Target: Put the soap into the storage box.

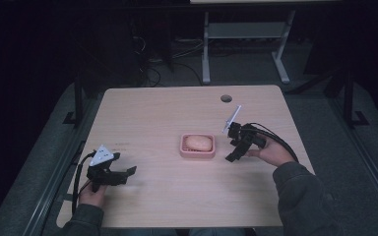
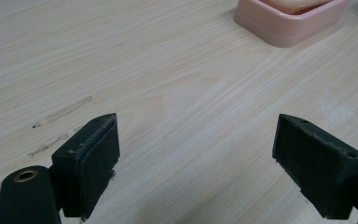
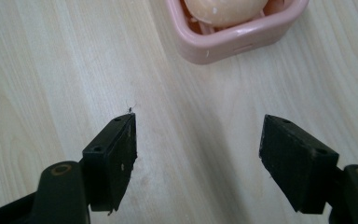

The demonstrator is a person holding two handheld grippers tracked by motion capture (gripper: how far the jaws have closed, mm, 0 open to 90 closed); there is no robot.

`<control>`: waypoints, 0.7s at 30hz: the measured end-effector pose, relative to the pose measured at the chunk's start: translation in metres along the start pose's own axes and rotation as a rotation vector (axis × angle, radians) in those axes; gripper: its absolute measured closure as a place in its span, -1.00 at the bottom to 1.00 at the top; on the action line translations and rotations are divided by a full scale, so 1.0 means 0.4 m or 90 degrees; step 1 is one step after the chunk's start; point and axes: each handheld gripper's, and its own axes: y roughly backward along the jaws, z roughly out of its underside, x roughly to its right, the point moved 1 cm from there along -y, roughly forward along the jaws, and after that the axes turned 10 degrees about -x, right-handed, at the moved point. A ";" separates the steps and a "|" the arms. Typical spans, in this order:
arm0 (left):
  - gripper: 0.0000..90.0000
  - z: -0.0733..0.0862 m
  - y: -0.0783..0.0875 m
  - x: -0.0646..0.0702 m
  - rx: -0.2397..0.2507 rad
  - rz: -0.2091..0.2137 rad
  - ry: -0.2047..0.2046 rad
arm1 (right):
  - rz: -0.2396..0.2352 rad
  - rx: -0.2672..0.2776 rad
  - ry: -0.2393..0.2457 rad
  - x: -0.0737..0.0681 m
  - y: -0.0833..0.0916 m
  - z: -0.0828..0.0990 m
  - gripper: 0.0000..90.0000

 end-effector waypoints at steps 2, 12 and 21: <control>-0.68 0.000 0.000 0.000 -0.001 -0.001 -0.001 | 0.001 0.001 -0.002 -0.001 0.000 0.009 -0.40; -0.68 0.000 0.000 0.001 -0.004 -0.001 -0.001 | 0.001 0.007 -0.017 -0.011 0.001 0.046 -0.40; -0.68 0.000 -0.002 0.002 -0.002 0.000 0.000 | -0.001 0.012 -0.027 -0.018 -0.002 0.078 -0.41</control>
